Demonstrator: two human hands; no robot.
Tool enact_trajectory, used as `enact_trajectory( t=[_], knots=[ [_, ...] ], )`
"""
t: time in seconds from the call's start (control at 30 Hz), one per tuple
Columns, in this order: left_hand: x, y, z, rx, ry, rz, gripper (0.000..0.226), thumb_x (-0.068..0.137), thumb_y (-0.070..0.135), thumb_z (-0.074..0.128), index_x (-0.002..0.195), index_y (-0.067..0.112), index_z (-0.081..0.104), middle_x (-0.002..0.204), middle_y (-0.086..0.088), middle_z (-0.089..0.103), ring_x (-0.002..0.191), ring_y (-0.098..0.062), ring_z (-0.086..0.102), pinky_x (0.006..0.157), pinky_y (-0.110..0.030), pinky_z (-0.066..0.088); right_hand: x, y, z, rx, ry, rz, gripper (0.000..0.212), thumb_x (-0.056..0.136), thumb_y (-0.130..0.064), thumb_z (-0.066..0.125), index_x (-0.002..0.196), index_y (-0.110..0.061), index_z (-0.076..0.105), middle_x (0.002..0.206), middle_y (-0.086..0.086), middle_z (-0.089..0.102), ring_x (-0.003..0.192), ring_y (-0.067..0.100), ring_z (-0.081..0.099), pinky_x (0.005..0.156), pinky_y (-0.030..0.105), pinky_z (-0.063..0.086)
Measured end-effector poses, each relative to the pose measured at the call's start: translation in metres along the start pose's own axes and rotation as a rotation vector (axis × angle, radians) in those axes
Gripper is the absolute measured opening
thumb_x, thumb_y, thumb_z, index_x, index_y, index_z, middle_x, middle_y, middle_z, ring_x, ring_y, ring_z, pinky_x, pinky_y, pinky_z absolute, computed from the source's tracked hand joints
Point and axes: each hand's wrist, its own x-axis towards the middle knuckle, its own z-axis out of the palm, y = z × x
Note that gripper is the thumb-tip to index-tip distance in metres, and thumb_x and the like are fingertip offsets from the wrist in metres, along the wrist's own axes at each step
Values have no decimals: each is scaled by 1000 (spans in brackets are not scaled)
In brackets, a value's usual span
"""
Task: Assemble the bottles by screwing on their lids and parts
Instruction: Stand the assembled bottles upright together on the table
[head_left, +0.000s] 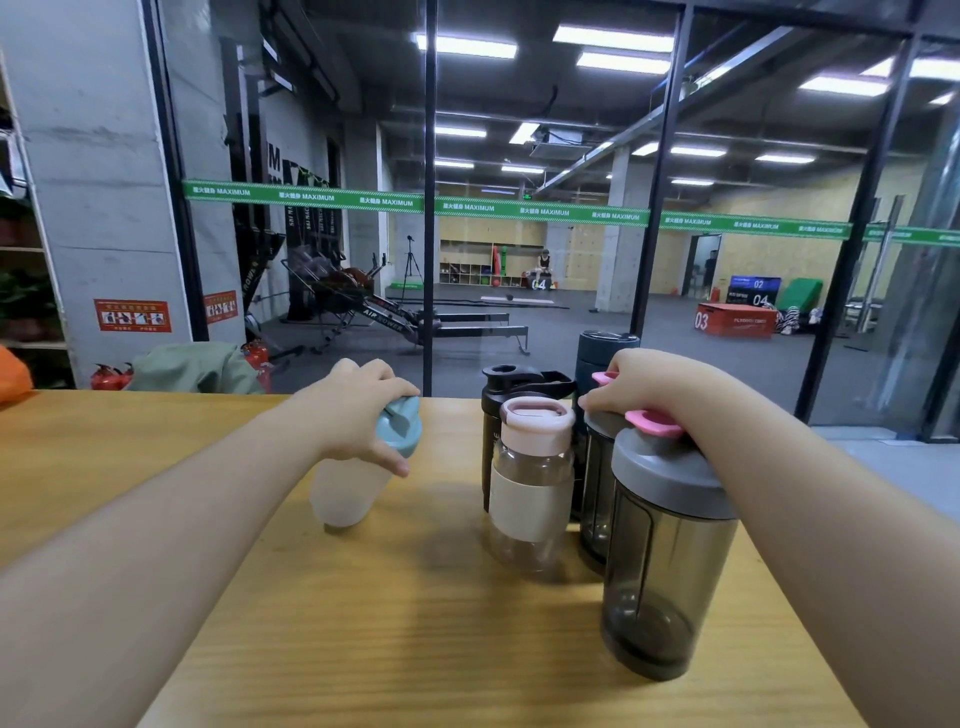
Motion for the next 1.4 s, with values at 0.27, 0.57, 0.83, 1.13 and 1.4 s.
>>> enact_trajectory(
  t=[0.27,0.57,0.83,1.13,1.4],
  knots=[
    [-17,10,3,-19,140,-15,82,68,61,70,140,40,37,117,11,38,104,-15,34,87,-33,46,0,0,-1,-21,-2,-7,30,87,-34,59,70,-11,51,64,4,50,57,15,45,49,25,30],
    [-40,53,-19,-291,185,-57,76,63,65,70,132,44,44,114,11,40,111,-15,44,92,-36,44,-4,-2,-3,-82,-44,-13,32,91,-34,52,82,-4,58,65,-3,56,65,20,51,50,24,33],
    [-59,94,-18,-504,135,48,76,60,63,76,128,42,49,106,16,42,103,-7,49,90,-30,44,0,-1,-2,-102,-26,-9,36,90,-35,53,66,-8,50,58,2,47,53,15,44,48,24,29],
    [-60,126,-10,-292,171,77,75,65,72,64,132,46,41,113,13,42,114,-10,41,77,-27,34,4,1,0,-47,-5,-8,32,87,-35,58,66,-13,48,66,4,49,57,17,45,50,25,29],
    [-58,147,2,-244,304,68,87,64,82,52,141,50,28,121,13,42,115,-14,39,85,-29,38,4,2,0,92,108,-21,35,83,-43,59,75,-9,59,65,5,55,61,22,51,54,25,36]
  ],
)
